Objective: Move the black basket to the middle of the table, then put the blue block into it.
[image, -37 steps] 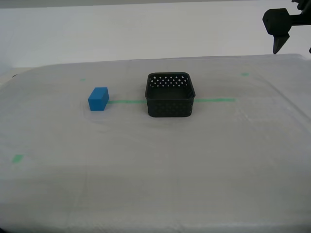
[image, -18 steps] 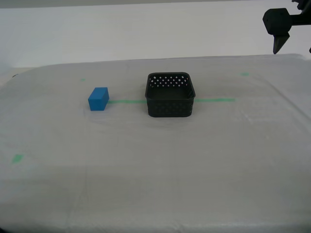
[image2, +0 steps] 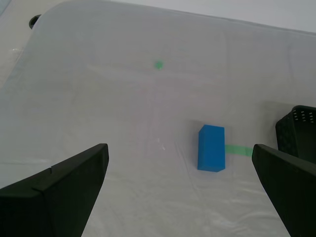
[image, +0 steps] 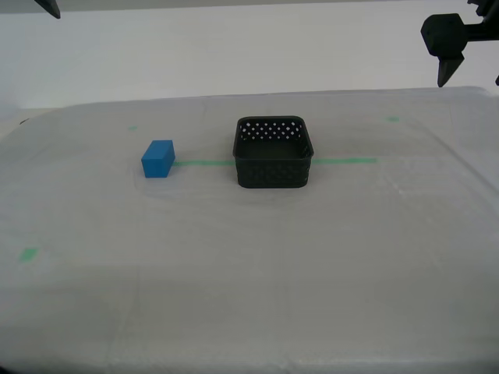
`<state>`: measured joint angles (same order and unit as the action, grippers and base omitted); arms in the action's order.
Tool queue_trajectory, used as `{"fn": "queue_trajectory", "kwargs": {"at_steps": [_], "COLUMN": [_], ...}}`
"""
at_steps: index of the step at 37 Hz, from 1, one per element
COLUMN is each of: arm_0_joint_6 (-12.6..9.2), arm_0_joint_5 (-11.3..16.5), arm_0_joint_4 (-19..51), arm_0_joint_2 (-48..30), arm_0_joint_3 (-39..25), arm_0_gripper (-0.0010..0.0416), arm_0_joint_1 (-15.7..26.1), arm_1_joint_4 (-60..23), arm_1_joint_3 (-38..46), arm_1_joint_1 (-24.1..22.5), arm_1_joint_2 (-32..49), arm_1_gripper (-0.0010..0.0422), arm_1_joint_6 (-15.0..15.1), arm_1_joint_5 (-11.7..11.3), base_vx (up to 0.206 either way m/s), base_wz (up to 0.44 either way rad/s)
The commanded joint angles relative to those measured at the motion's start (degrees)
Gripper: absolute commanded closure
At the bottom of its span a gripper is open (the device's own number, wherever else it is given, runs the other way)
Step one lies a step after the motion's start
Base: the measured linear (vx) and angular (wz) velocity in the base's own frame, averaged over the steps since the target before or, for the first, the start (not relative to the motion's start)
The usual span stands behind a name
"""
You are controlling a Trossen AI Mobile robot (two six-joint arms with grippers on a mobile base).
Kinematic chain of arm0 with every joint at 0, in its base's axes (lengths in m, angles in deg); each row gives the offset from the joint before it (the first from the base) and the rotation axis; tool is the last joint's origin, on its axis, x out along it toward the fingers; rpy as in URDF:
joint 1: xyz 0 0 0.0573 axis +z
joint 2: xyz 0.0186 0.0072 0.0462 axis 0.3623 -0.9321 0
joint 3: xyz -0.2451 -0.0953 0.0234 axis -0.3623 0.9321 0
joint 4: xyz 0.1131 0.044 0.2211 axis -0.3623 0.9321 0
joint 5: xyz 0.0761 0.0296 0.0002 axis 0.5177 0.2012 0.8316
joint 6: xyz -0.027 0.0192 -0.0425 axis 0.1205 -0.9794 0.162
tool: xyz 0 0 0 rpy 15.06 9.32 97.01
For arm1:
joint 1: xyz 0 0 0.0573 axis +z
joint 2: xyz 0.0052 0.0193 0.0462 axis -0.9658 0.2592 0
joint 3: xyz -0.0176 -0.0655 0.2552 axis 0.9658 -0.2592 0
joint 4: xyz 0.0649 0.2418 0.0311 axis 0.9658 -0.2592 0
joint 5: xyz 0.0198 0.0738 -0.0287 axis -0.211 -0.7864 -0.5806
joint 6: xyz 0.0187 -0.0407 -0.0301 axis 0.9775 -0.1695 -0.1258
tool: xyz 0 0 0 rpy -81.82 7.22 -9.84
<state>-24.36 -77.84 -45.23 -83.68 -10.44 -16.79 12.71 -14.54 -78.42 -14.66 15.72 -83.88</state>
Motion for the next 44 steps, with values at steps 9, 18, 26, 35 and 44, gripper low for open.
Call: {"fn": "queue_trajectory", "kwargs": {"at_steps": [9, 18, 26, 35, 44], "arm_0_joint_6": [0.0, 0.0, 0.0, 0.0, 0.0], "arm_0_joint_5": [-0.2, -0.2, -0.2, -0.2, -0.2], "arm_0_joint_4": [-0.1, -0.1, -0.1, -0.1, -0.1], "arm_0_joint_2": [0.0, 0.0, 0.0, 0.0, 0.0], "arm_0_joint_3": [0.0, 0.0, 0.0, 0.0, 0.0], "arm_0_gripper": [0.0007, 0.0007, 0.0007, 0.0007, 0.0007], "arm_0_joint_1": [0.0, 0.0, 0.0, 0.0, 0.0], "arm_1_joint_4": [-1.8, -6.3, -7.3, -7.3, -7.0], "arm_1_joint_3": [1.2, 7.1, 11.3, 14.9, 17.8], "arm_1_joint_1": [-2.3, -3.9, -6.2, -8.6, -11.0], "arm_1_joint_2": [2.7, 9.4, 14.8, 20.3, 26.0], "arm_1_gripper": [0.0011, 0.0011, 0.0011, 0.0011, 0.0011], "arm_1_joint_6": [-1.9, -1.8, -1.4, -1.9, -3.0], "arm_1_joint_5": [-1.2, -1.3, -1.3, -1.4, -1.4], "base_vx": [0.0, 0.0, 0.0, 0.0, 0.0], "base_wz": [0.0, 0.0, 0.0, 0.0, 0.0]}}
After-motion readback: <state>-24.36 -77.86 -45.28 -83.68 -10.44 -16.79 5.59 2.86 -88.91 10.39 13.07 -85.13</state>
